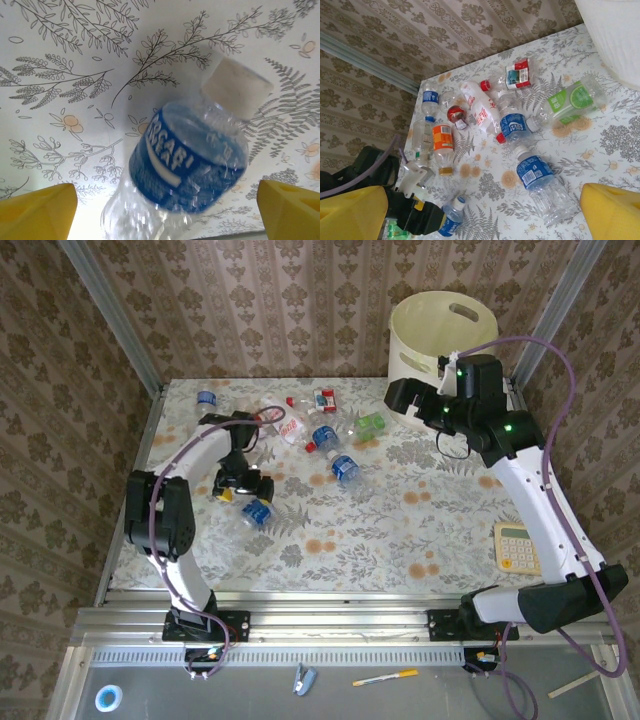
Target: Throw the plastic bottles in the bin
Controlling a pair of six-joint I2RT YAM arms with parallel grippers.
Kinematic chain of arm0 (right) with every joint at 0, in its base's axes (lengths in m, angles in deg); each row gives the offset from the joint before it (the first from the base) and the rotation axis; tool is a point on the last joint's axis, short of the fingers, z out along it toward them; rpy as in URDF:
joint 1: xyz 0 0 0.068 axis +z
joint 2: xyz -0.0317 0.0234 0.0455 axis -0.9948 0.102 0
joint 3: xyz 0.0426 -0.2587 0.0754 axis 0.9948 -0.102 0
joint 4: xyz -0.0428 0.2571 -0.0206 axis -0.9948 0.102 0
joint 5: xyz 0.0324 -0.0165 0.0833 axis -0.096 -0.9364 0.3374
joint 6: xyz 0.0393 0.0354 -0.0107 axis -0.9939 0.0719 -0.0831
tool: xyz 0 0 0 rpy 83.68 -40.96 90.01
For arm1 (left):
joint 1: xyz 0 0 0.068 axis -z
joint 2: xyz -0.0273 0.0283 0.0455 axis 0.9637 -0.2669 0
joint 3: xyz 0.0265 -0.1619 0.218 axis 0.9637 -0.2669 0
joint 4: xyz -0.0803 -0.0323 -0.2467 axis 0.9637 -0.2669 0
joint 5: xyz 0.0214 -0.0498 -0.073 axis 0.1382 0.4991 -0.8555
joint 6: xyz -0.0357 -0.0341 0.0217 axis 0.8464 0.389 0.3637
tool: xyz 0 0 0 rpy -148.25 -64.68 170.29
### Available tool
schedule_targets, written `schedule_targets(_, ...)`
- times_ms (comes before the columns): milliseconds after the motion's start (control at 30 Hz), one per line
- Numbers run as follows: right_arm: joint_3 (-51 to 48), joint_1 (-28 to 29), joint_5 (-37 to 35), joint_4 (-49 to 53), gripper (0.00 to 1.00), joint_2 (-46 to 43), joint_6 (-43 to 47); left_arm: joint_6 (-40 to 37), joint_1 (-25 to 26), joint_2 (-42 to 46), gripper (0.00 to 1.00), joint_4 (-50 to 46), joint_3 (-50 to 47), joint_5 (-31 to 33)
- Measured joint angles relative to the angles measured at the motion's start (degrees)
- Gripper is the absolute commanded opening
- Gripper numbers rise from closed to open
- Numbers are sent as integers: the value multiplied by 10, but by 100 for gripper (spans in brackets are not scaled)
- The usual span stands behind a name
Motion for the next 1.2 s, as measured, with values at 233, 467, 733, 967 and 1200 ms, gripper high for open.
schedule_targets(233, -1, 11, -1, 0, 100, -3, -2, -19, 14, -53, 92, 17, -10, 3)
schedule_targets(467, -1, 16, -3, 0, 100, -3, -2, -23, 30, -88, 74, 37, -34, 4)
schedule_targets(733, -1, 18, -4, 0, 100, -3, -2, -25, 27, -82, 49, 40, -37, 2)
schedule_targets(967, -9, 24, -2, 0, 100, -3, -2, -14, 18, -37, 48, 23, 4, -23)
schedule_targets(1200, -62, 69, 37, -28, 100, -2, -2, 47, 7, 21, 48, 30, 139, -110)
